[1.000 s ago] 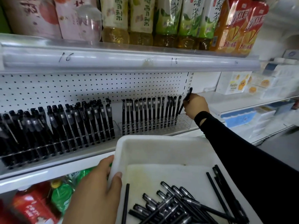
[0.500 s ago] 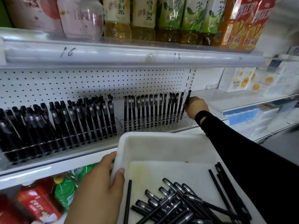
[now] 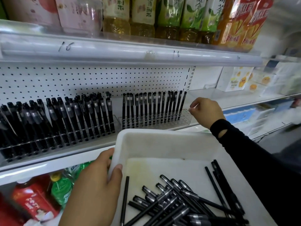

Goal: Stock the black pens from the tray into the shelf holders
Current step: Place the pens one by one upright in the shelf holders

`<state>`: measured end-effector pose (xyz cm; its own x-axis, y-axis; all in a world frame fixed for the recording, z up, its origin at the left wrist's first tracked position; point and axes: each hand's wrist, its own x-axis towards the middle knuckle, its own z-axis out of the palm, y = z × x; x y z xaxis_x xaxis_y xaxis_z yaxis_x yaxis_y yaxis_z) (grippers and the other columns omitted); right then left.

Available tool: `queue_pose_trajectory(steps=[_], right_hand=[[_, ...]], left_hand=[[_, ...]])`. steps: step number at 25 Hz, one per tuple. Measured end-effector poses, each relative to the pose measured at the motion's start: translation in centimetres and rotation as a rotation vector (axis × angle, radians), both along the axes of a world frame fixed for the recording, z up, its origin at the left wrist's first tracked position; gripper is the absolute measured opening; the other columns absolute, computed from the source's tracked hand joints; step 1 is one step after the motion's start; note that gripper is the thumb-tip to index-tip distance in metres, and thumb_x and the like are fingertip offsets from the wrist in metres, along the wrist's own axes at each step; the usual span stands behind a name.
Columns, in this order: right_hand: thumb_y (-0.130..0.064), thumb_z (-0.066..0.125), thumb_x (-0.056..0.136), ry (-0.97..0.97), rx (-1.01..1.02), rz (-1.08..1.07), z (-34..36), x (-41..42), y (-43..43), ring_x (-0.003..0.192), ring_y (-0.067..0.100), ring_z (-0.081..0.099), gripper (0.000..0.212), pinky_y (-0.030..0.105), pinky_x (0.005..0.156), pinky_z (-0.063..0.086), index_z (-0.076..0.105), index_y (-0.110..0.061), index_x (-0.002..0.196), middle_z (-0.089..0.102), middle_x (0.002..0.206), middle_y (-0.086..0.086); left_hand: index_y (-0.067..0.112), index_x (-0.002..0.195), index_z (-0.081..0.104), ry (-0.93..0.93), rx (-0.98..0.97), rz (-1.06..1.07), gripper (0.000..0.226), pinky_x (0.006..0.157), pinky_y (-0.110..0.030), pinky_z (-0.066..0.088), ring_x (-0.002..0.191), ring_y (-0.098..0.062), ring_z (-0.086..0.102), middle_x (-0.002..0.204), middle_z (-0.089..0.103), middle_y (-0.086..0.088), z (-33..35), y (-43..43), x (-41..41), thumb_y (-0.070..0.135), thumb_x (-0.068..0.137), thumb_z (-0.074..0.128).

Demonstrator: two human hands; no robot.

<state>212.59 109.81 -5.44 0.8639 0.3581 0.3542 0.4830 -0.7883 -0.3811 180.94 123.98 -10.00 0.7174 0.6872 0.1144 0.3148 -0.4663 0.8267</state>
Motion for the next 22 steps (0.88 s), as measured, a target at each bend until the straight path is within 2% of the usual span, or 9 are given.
queue_pose_trajectory(steps=[3, 5, 7, 10, 13, 15, 17, 20, 22], right_hand=[[-0.032, 0.064, 0.091, -0.027, -0.026, 0.095, 3.3, -5.4, -2.2, 0.068, 0.018, 0.062, 0.026, 0.024, 0.059, 0.039, 0.062, -0.022, 0.067, 0.064, 0.064, -0.006], [-0.035, 0.064, 0.091, 0.177, -0.147, 0.175, 4.7, -8.8, -3.8, 0.053, 0.013, 0.064, 0.033, 0.022, 0.054, 0.044, 0.064, -0.016, 0.063, 0.067, 0.057, -0.002], [-0.036, 0.066, 0.09, 0.433, -0.419, 0.19, 3.9, -10.5, -5.0, 0.049, 0.01, 0.064, 0.033, 0.023, 0.058, 0.053, 0.067, -0.013, 0.066, 0.07, 0.057, -0.001], [-0.032, 0.072, 0.083, 0.402, -0.927, 0.113, 0.6, -10.9, -6.3, 0.067, 0.015, 0.071, 0.027, 0.029, 0.077, 0.06, 0.064, -0.012, 0.067, 0.069, 0.056, -0.001], [-0.025, 0.073, 0.083, 0.376, -1.041, 0.12, -1.9, -11.5, -6.7, 0.102, 0.024, 0.067, 0.021, 0.026, 0.083, 0.052, 0.063, -0.014, 0.098, 0.07, 0.104, 0.007], [-0.018, 0.067, 0.087, 0.353, -1.023, 0.148, -2.9, -12.0, -6.4, 0.109, 0.027, 0.063, 0.022, 0.028, 0.082, 0.047, 0.057, -0.014, 0.106, 0.064, 0.118, 0.01], [-0.017, 0.066, 0.087, 0.338, -0.927, 0.189, -3.6, -12.4, -6.1, 0.108, 0.029, 0.061, 0.025, 0.029, 0.08, 0.046, 0.05, -0.015, 0.106, 0.061, 0.117, 0.01], [-0.026, 0.071, 0.083, 0.393, -0.574, 0.22, -3.2, -12.7, -5.5, 0.093, 0.021, 0.061, 0.039, 0.029, 0.076, 0.049, 0.049, -0.019, 0.114, 0.062, 0.102, 0.002], [-0.024, 0.07, 0.084, 0.46, -0.264, 0.267, -2.3, -12.7, -5.2, 0.073, 0.012, 0.062, 0.022, 0.025, 0.065, 0.051, 0.059, -0.021, 0.104, 0.066, 0.087, -0.003]], left_hand=[[0.047, 0.119, 0.053, 0.005, -0.018, -0.022, 0.029, 0.065, -0.026, 0.047, 0.08, -0.002, 0.064, 0.086, 0.066, 0.02, 0.4, -0.1, -0.1, 0.028, 0.097, 0.053], [0.047, 0.116, 0.054, 0.007, -0.041, -0.033, 0.026, 0.07, -0.031, 0.05, 0.081, -0.005, 0.066, 0.087, 0.068, 0.018, 0.4, -0.2, -0.1, 0.028, 0.098, 0.052], [0.047, 0.113, 0.054, 0.011, -0.035, -0.024, 0.024, 0.072, -0.033, 0.051, 0.08, -0.006, 0.065, 0.086, 0.068, 0.016, 0.6, -0.5, -0.3, 0.029, 0.098, 0.053], [0.045, 0.118, 0.055, 0.012, -0.021, -0.028, 0.025, 0.069, -0.031, 0.048, 0.082, -0.003, 0.063, 0.088, 0.068, 0.017, 0.8, -0.8, -0.8, 0.03, 0.098, 0.052], [0.043, 0.126, 0.054, 0.015, -0.007, -0.027, 0.03, 0.067, -0.029, 0.046, 0.083, -0.001, 0.061, 0.089, 0.066, 0.018, 0.8, -0.6, -0.9, 0.029, 0.099, 0.051], [0.043, 0.127, 0.053, 0.026, -0.011, -0.026, 0.031, 0.07, -0.031, 0.047, 0.085, -0.003, 0.061, 0.092, 0.065, 0.02, 1.0, -0.6, -1.0, 0.03, 0.099, 0.05], [0.042, 0.129, 0.052, 0.029, -0.015, -0.025, 0.033, 0.072, -0.032, 0.047, 0.087, -0.005, 0.062, 0.096, 0.064, 0.021, 1.2, -0.5, -1.1, 0.03, 0.099, 0.05], [0.042, 0.131, 0.051, 0.024, 0.0, -0.012, 0.034, 0.067, -0.031, 0.045, 0.086, -0.004, 0.06, 0.093, 0.061, 0.024, 1.4, -0.5, -1.3, 0.031, 0.099, 0.049], [0.042, 0.132, 0.05, 0.023, 0.016, -0.009, 0.035, 0.068, -0.032, 0.045, 0.086, -0.004, 0.06, 0.092, 0.058, 0.027, 1.3, -0.5, -1.3, 0.031, 0.099, 0.049]])
